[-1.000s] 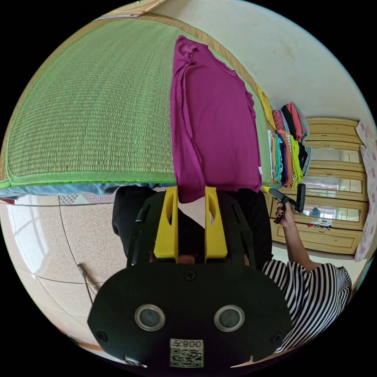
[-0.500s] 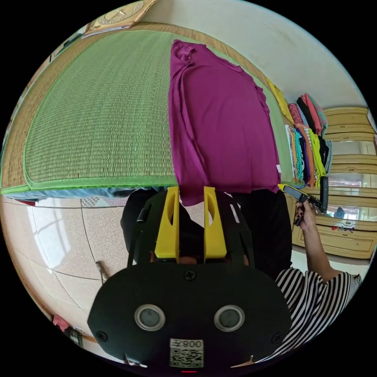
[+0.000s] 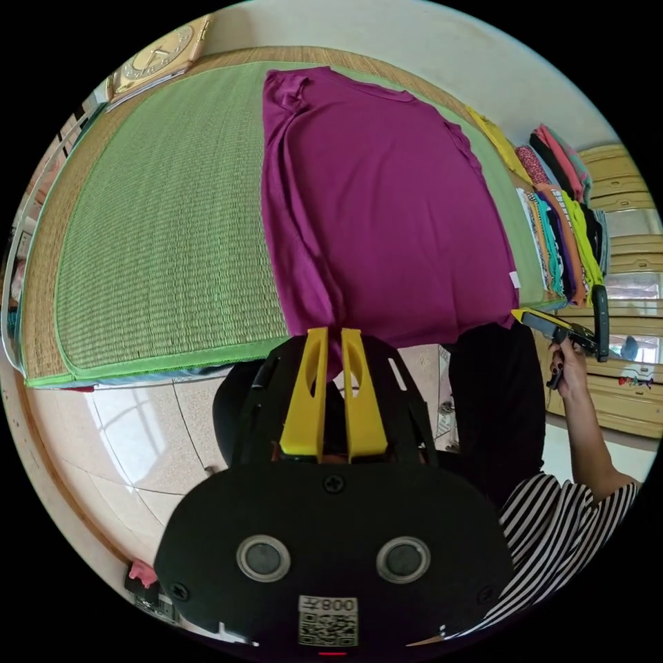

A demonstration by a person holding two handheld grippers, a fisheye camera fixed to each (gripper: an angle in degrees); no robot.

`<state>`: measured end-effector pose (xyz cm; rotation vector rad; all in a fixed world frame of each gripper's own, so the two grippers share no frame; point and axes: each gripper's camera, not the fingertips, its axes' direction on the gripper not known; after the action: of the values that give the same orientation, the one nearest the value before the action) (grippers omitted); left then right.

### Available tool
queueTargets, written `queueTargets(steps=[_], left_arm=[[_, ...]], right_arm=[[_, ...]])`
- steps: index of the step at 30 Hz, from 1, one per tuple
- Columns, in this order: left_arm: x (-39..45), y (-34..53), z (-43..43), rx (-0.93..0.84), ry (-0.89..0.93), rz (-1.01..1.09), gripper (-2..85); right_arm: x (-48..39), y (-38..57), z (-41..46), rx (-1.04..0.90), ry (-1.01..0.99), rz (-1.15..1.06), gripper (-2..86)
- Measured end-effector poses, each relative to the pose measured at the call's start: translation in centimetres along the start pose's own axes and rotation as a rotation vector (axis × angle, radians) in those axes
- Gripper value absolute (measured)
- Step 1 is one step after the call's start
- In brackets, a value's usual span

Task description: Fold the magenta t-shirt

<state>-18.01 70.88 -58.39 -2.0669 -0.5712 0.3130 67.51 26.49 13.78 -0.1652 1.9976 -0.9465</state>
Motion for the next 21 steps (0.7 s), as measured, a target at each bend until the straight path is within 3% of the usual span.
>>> queueTargets(steps=[8, 16, 21], left_arm=[[-2.1, 3.8, -3.8, 0.091, 0.118, -0.021, 1.3], [-6.5, 8.0, -7.8, 0.165, 0.259, -0.066, 1.0], [-8.0, 9.8, -8.3, 0.179, 0.281, -0.097, 0.9]], right_arm=[[1.6, 0.8, -1.3, 0.017, -0.064, -0.013, 0.7], [5.7, 2.3, -5.2, 0.069, -0.328, -0.027, 0.4], [7.3, 3.0, -5.8, 0.082, -0.347, -0.010, 0.5]])
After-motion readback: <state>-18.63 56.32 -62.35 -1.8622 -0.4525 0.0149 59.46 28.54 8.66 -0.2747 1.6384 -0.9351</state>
